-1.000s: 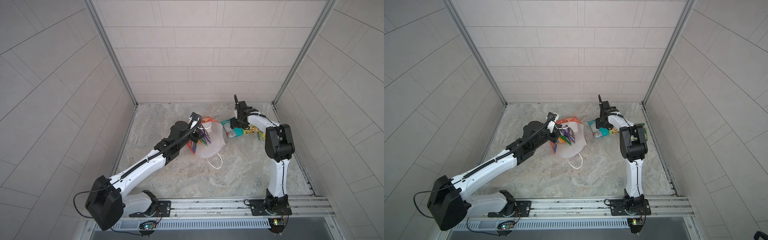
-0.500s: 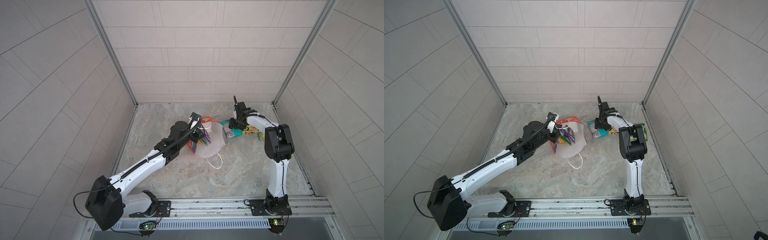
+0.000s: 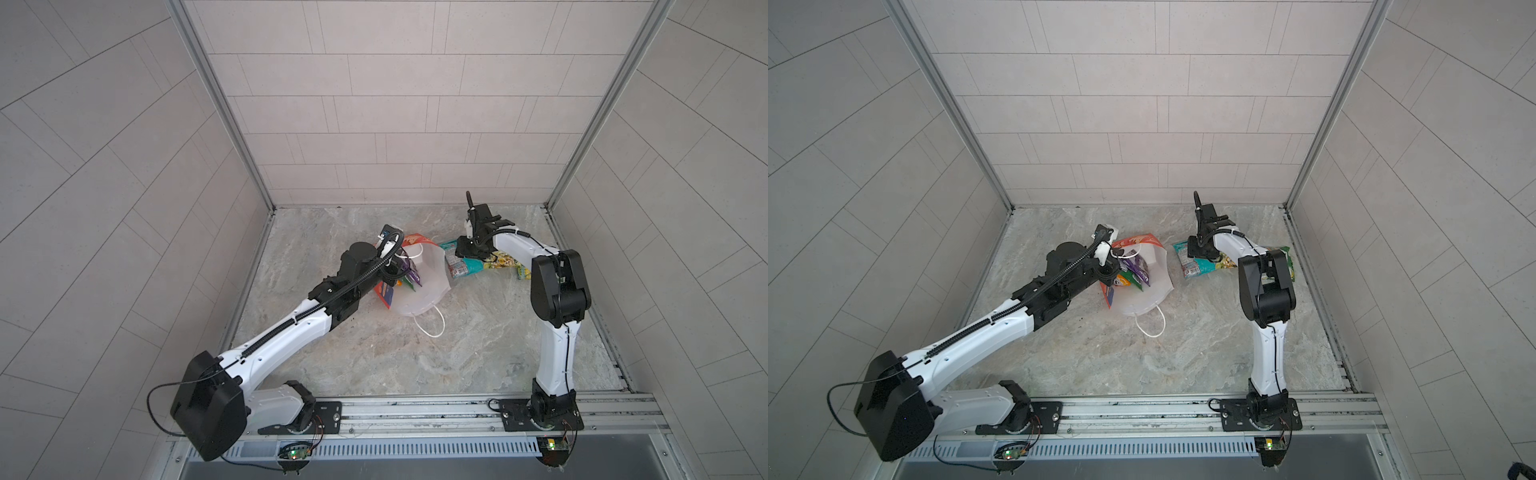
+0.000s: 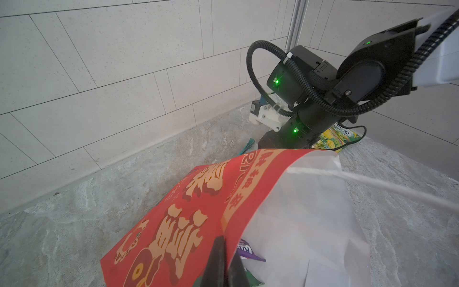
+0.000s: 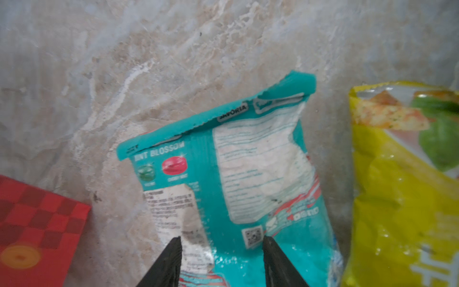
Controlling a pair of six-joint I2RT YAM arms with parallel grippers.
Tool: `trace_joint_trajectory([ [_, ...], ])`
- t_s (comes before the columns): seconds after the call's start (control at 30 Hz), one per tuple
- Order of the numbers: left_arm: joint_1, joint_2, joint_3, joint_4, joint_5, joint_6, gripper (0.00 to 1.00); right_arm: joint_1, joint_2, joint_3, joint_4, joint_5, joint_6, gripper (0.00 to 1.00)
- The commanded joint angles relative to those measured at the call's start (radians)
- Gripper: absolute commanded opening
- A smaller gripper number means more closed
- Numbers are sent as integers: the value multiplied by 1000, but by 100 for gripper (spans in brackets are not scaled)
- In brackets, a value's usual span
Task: Take the snacks out of the paper bag
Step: Move the snack to the top-right of the table.
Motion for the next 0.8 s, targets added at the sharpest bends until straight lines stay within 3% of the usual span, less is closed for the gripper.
trace_joint_trajectory([
  [0.0,0,-9,-6,19,-27,-6,0,45,-54,-3,-5,-5,-53,49],
  [0.2,-1,-11,-4,13,-26,-8,0,122,1,58,-64,100,-109,48],
  [0.37,-2,-8,-9,14,-35,-9,0,141,82,121,-80,112,-123,30],
  [0.77,-1,-11,-8,7,-42,-6,0,131,263,325,-89,216,-83,25],
])
